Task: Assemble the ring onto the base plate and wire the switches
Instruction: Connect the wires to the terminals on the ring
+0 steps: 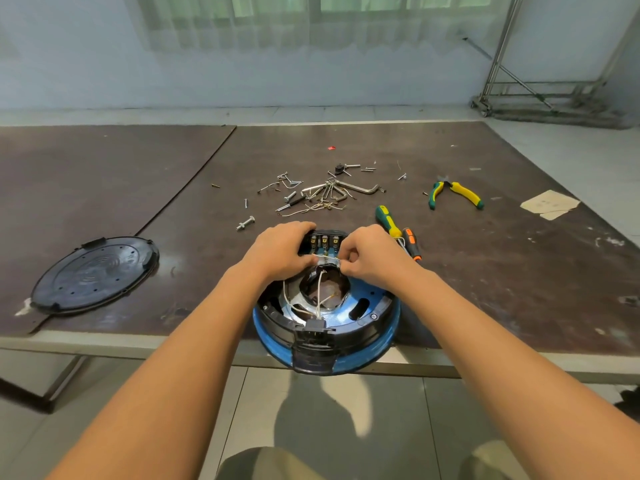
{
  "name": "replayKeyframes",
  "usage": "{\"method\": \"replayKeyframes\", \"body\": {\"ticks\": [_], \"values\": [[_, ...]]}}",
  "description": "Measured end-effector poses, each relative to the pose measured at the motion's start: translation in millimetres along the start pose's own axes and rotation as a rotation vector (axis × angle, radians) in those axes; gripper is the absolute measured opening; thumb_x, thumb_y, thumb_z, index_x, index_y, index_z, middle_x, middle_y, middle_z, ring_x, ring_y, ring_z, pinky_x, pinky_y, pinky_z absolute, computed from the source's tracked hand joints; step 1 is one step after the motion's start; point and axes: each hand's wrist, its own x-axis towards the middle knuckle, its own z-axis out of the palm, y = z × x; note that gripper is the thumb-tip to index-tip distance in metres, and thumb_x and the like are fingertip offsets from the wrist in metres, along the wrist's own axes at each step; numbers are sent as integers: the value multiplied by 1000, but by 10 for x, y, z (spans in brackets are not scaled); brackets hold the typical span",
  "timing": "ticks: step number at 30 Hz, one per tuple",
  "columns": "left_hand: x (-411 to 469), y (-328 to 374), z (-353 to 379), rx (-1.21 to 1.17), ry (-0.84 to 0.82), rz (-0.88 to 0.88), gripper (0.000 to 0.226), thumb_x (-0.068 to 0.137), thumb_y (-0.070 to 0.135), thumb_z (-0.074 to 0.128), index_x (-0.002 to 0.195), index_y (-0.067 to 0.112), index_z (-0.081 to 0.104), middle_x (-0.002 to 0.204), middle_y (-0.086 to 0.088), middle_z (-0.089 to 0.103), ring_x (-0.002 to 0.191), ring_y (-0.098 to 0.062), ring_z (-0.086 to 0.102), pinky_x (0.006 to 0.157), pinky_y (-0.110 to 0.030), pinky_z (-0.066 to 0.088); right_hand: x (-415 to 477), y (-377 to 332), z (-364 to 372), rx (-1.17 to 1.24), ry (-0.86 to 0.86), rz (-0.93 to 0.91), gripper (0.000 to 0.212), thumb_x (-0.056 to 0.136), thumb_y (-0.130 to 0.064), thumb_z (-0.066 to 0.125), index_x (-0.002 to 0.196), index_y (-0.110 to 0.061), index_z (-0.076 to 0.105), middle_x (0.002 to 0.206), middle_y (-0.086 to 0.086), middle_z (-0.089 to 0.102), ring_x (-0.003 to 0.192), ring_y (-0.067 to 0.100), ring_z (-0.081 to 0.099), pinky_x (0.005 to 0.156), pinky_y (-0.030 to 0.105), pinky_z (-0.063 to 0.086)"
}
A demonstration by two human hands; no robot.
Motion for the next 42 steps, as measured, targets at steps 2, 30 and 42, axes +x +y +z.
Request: {"method": "replayKeyframes", "body": {"ticks": [2, 30, 42], "values": [[-1, 2, -2, -25, 4, -5, 64, 85, 42, 68, 142, 25, 45, 137, 1, 58, 122, -22, 55, 100, -42, 47, 0, 8, -2, 9, 16, -4, 10, 88, -22, 70, 79, -27, 71, 67, -15, 54, 66, 4, 51, 64, 25, 44], [-3, 66, -53, -129, -28, -78, 74, 81, 35, 78, 145, 21, 45, 140, -4, 58, 126, -25, 55, 103, -49, 47, 12, -13, -4, -132, -52, 5, 10, 88, -21, 69, 79, -25, 69, 78, -5, 63, 70, 10, 57, 59, 22, 39], [-19, 82, -62, -135, -20, -98, 73, 80, 32, 79, 144, 23, 46, 138, -3, 58, 125, -24, 55, 102, -49, 48, 9, -43, -2, -178, -32, -10, 10, 92, -22, 66, 94, -20, 76, 89, -2, 69, 81, 15, 63, 71, 29, 53]]}}
